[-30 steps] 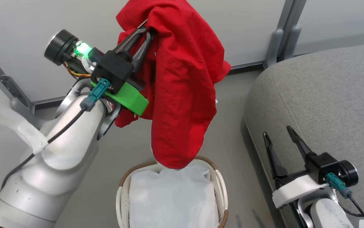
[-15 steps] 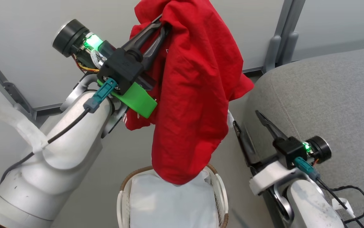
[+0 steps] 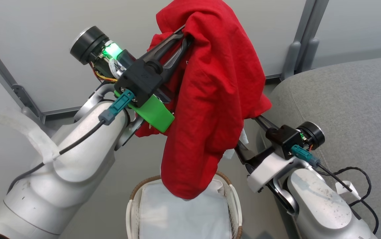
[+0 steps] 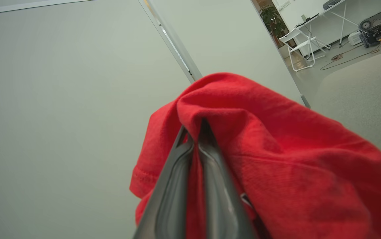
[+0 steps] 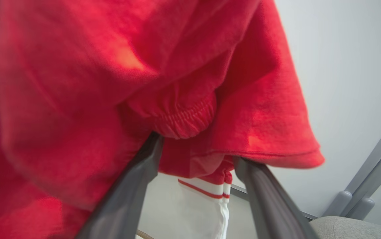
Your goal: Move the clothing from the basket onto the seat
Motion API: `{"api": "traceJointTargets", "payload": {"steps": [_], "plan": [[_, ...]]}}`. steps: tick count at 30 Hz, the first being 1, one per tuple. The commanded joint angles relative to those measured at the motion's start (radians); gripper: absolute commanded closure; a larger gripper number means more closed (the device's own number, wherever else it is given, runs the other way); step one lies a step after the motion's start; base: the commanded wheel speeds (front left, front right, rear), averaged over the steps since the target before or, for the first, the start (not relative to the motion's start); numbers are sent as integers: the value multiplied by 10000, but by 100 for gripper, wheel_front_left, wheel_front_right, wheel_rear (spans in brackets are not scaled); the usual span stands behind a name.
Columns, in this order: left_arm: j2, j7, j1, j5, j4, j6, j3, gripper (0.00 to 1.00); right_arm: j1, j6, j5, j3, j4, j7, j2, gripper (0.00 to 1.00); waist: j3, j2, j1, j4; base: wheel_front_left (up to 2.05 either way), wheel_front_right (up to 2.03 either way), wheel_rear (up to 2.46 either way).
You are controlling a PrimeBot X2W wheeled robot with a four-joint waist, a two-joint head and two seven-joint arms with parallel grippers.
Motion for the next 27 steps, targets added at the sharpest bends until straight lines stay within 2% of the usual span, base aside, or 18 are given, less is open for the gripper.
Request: {"api": "traceJointTargets", "payload": {"steps": [1, 11, 21, 22, 23, 26, 27], "plan": [[-41, -11, 40, -62, -14, 23, -30, 100, -159, -7, 128, 117, -73, -21, -147, 0, -19, 0, 0, 15, 0, 0, 0], [12, -10, 131, -286, 191, 22, -265, 100, -459, -7, 753, 827, -990, -21, -586, 0, -20, 0, 0, 62, 0, 0, 0], [64, -10, 163, -596, 610, 22, -445, 100, -732, -7, 357, 752, -1620, -22, -324, 0, 80, 0, 0, 25, 0, 0, 0], [58, -10, 160, -636, 660, 21, -439, 100, -779, -7, 338, 684, -1688, -22, -263, 12, 91, 0, 0, 21, 0, 0, 0], [50, -10, 167, -648, 725, 22, -443, 100, -813, -7, 289, 654, -1774, -21, -211, 59, 108, 0, 0, 20, 0, 0, 0], [47, -10, 172, -710, 839, 22, -475, 100, -810, -7, 175, 612, -2001, -22, -151, 100, 159, 0, 0, 14, 0, 0, 0], [61, -10, 163, -731, 887, 22, -478, 100, -793, -7, 131, 583, -2057, -21, -133, 100, 187, 0, 0, 10, 0, 0, 0]]}}
